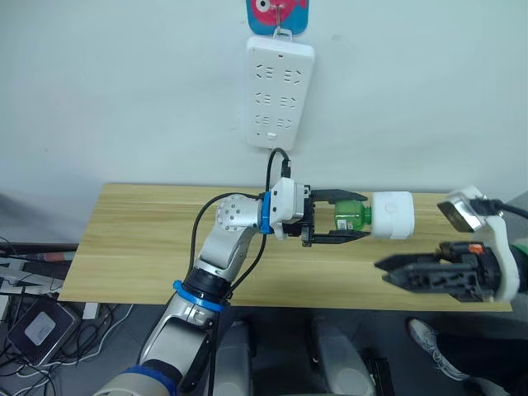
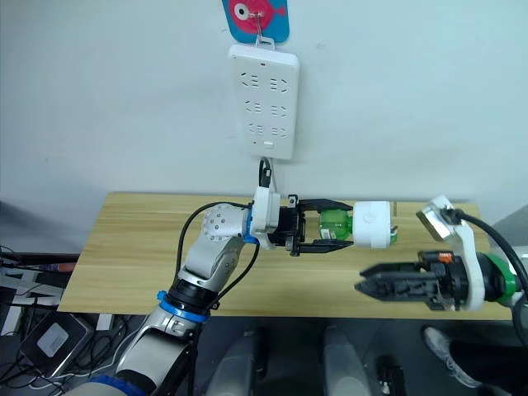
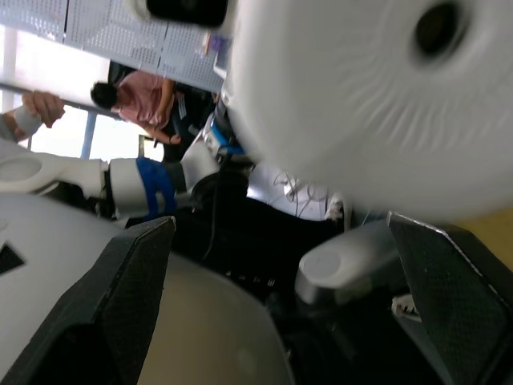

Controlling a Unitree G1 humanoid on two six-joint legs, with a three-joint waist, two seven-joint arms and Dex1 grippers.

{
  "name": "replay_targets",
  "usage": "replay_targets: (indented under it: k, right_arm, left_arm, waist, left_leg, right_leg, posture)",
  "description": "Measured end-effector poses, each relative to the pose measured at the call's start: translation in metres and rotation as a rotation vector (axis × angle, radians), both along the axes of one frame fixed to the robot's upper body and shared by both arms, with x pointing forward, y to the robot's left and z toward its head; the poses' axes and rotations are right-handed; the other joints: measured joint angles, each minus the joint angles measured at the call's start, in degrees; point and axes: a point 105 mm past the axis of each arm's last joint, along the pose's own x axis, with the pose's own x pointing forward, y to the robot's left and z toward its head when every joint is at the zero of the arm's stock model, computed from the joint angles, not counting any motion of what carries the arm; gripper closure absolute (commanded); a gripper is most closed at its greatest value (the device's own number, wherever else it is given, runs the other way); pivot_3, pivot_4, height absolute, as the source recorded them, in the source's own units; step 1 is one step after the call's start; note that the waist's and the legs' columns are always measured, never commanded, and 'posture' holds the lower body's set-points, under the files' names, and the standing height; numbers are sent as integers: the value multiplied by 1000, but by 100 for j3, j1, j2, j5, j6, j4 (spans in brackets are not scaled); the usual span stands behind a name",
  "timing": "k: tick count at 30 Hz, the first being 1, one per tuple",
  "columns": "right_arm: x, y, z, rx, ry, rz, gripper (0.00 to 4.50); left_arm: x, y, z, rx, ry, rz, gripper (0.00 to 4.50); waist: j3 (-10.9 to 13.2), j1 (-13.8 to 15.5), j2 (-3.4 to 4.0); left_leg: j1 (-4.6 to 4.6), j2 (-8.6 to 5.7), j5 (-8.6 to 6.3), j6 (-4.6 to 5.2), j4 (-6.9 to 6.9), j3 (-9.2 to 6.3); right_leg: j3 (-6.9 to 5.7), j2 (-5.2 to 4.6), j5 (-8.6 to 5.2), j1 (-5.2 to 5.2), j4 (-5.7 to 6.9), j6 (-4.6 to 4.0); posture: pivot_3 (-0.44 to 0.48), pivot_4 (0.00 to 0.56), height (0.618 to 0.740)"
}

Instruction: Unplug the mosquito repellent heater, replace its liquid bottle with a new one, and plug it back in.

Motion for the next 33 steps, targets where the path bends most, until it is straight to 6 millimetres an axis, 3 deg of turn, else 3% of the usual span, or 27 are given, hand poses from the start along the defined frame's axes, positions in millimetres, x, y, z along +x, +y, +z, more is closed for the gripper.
replay_targets:
  k: [2, 5, 11, 13, 16, 23, 28, 33]
  right_arm:
    - [-10, -4, -4, -39, 14, -10, 61]
    - [-4, -15, -7, -92, -17, -116, 652]
    - [64, -65, 1, -96, -217, -541, 2783]
    - [79, -68, 1, -65, -242, -597, 3463]
    - [92, -51, -1, -21, -252, -558, 4461]
    - [86, -18, -17, 17, -163, -368, 4461]
    - [42, 8, -16, 69, -72, -173, 4461]
    - [12, 29, 7, 180, -137, 13, 4461]
  left_arm:
    - [0, 0, 0, 0, -2, 0, 2200]
    - [1, 2, 0, 5, -2, 4, 2200]
    - [-2, 5, 0, 13, 10, -9, 2200]
    - [-4, 6, 0, 22, 12, -16, 2200]
    - [-9, 7, -2, 19, 34, -30, 2200]
    - [-13, 8, -12, 16, 88, -36, 2200]
    - [-6, 7, -9, 4, 87, 5, 2200]
    - [-1, 7, -18, 35, 110, 26, 2200]
  waist:
    - [1, 3, -2]
    - [1, 2, -3]
    - [2, -36, -4]
    - [1, -44, -2]
    - [1, -55, -1]
    - [1, 8, -1]
    - [1, 8, -2]
    - [1, -29, -2]
  left_leg:
    - [-1, 0, 0, 0, 0, 0]
    - [0, -2, 0, -1, 4, 3]
    - [12, -1, 1, -2, -1, 10]
    - [14, -1, 1, -2, -4, 11]
    - [16, 5, 1, -1, -9, 9]
    - [8, 2, 1, -1, -2, 3]
    - [0, -1, 0, 0, -1, 0]
    - [9, 1, 1, 0, 0, 2]
  right_leg:
    - [-1, 1, 0, 2, -1, 0]
    - [3, 0, 0, 3, 3, 1]
    - [14, 4, 1, 4, 6, 5]
    - [13, 10, 1, 3, 5, 5]
    - [11, 12, 1, 2, 7, 4]
    - [7, 3, 1, 2, 4, 4]
    - [4, -1, 1, 2, -1, 4]
    - [8, 4, 1, 3, 8, 5]
  posture:
    - [-163, 312, 740]
    - [-162, 313, 740]
    - [-164, 311, 740]
    - [-163, 313, 740]
    - [-168, 315, 740]
    - [-159, 321, 740]
    - [-160, 328, 740]
    - [-175, 326, 740]
